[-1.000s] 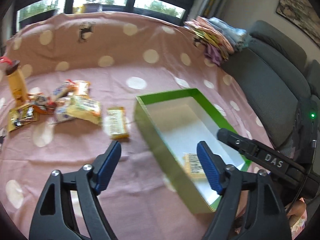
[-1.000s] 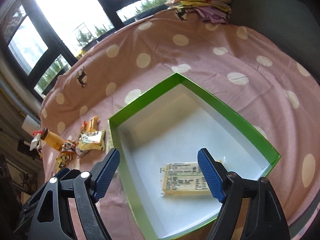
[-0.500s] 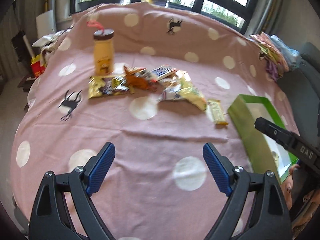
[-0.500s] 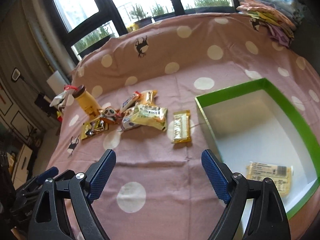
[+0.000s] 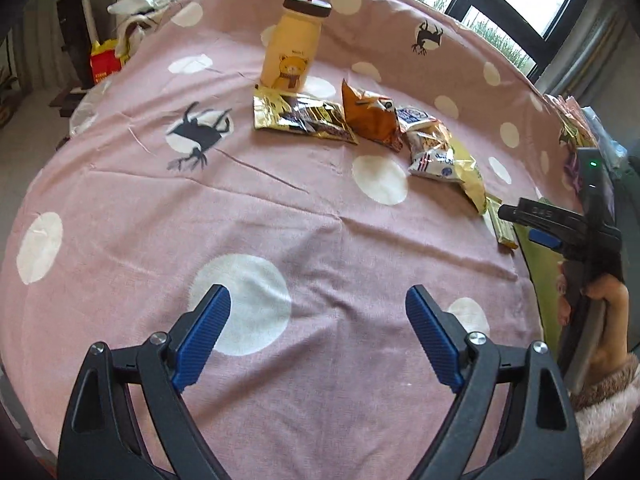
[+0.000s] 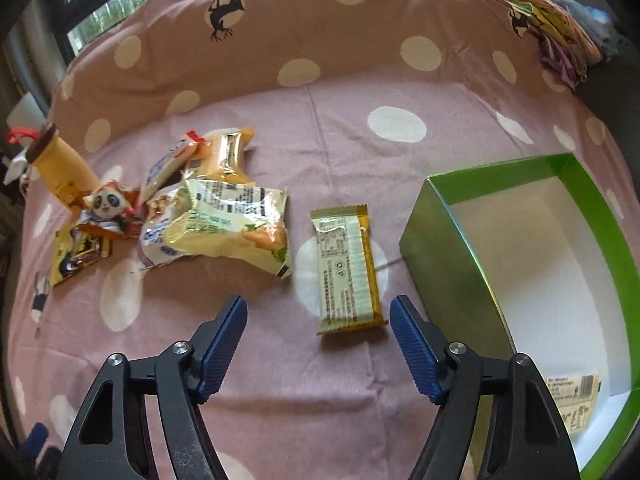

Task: Organize snacks
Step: 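Move the right tool to the yellow snack bar and grasp it, then lift the yellow snack bar with the right tool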

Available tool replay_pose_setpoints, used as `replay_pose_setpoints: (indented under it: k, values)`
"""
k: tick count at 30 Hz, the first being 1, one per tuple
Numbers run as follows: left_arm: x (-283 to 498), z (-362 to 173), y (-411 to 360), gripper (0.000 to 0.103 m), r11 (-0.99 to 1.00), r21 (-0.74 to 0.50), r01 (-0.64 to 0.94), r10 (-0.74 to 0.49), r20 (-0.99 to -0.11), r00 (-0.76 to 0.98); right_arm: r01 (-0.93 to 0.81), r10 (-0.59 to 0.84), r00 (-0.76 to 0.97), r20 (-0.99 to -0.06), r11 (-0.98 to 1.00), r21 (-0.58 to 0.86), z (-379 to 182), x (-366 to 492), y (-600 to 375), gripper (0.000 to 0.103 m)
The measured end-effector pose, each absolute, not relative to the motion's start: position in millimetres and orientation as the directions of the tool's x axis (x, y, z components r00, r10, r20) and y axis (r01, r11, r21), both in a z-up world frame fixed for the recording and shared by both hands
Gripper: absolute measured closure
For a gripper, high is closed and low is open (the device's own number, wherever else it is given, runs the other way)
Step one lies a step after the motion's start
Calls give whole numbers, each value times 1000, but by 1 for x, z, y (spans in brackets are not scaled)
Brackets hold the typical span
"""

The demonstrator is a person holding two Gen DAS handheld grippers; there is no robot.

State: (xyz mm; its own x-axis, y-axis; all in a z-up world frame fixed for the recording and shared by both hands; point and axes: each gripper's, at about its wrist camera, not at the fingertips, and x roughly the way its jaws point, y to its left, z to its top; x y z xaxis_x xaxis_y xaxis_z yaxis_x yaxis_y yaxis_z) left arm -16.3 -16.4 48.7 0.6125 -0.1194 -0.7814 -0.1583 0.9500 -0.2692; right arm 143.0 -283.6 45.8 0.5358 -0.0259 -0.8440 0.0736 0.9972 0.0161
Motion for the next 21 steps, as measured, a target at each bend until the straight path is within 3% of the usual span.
replay_pose_setpoints:
  k: [2, 7, 10, 12, 21]
  values:
    - [-18, 52, -18, 13, 956, -251, -152, -104, -775, 623, 97, -79, 519, -851, 995, -34, 39, 153, -282, 37]
    - [-20, 53, -17, 13, 958, -258, -128, -123, -767, 630, 91, -128, 465, -876, 991, -97, 22, 166, -280, 41]
    - [-22, 55, -19, 13, 960, -248, -126, -113, -763, 637, 109, -88, 455, -886, 993, -42, 14, 168, -288, 46]
    - [-23, 56, -19, 13, 962, -247, -118, -116, -758, 642, 121, -69, 463, -884, 993, -14, 17, 165, -294, 67]
    - [-25, 57, -20, 15, 958, -261, -119, -124, -751, 649, -31, 139, 503, -853, 989, 143, 46, 97, -282, 67]
